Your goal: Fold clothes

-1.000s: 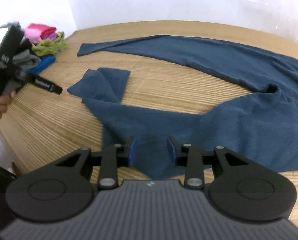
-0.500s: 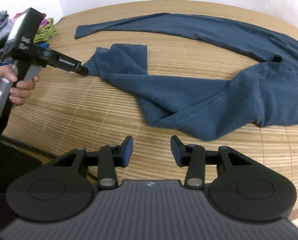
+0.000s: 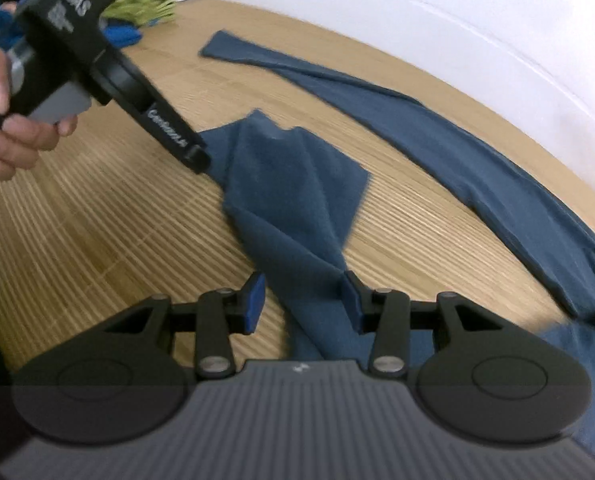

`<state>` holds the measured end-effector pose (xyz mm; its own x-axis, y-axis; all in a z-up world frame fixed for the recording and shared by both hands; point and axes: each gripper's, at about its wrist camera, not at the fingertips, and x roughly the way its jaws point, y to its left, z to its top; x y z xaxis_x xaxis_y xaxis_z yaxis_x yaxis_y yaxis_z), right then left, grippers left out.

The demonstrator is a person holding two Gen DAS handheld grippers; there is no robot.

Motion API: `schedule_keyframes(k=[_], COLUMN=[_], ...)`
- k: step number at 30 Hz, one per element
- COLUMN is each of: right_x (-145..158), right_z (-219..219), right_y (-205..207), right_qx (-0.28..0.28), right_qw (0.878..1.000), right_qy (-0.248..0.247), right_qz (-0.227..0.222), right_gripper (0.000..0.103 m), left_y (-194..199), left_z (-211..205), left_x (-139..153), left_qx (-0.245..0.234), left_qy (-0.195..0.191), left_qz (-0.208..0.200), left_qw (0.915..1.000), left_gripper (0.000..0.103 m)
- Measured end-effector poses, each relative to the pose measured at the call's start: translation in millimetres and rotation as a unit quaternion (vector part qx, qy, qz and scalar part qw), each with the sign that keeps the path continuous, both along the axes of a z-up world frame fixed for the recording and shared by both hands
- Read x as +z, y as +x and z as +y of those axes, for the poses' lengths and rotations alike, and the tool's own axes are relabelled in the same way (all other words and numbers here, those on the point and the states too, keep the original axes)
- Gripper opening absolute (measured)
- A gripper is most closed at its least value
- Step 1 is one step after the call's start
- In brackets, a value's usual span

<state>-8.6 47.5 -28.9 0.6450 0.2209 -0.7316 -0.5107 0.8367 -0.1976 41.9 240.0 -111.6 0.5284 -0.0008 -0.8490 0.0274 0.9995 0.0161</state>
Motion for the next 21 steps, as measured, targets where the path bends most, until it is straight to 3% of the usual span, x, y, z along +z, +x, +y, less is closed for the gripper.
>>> schedule_keyframes(k=[5, 6, 9, 14, 18, 20, 21], right_x=[-8, -6, 8, 36, 39, 39, 39], right_z=[4, 3, -15, -48, -60, -62, -63], right_y=[19, 23, 29, 30, 27, 24, 23], right_qx=[0.023, 0.016, -0.015, -0.063, -0.079, -0.083, -0.085], right_qw=[1.0, 1.0, 0.998, 0.987, 0.985, 0.984, 0.983], right_qy=[-0.001, 0.008, 0.064, 0.146, 0.15, 0.156, 0.16], right_qz=[0.005, 0.009, 0.012, -0.003, -0.014, -0.013, -0.012], right_gripper=[0.041, 0.027, 0.016, 0.014, 0.014, 0.014, 0.014], left_y=[-1, -2, -2, 3, 19, 32, 35], left_z=[5, 7, 9, 8, 5, 2, -5], left_x=[-1, -1, -1, 3, 1, -6, -6], left_qx=[0.003, 0.002, -0.007, -0.033, -0.043, -0.037, -0.047], left_qy=[-0.004, -0.005, -0.016, -0.062, -0.133, -0.146, -0.133], left_qz=[-0.001, -0.002, -0.008, -0.037, -0.048, -0.038, -0.04], left_qw=[1.0, 1.0, 0.9998, 0.9968, 0.9891, 0.9879, 0.9892], left_gripper=[0.061, 0.061, 0.061, 0.065, 0.067, 0.067, 0.066])
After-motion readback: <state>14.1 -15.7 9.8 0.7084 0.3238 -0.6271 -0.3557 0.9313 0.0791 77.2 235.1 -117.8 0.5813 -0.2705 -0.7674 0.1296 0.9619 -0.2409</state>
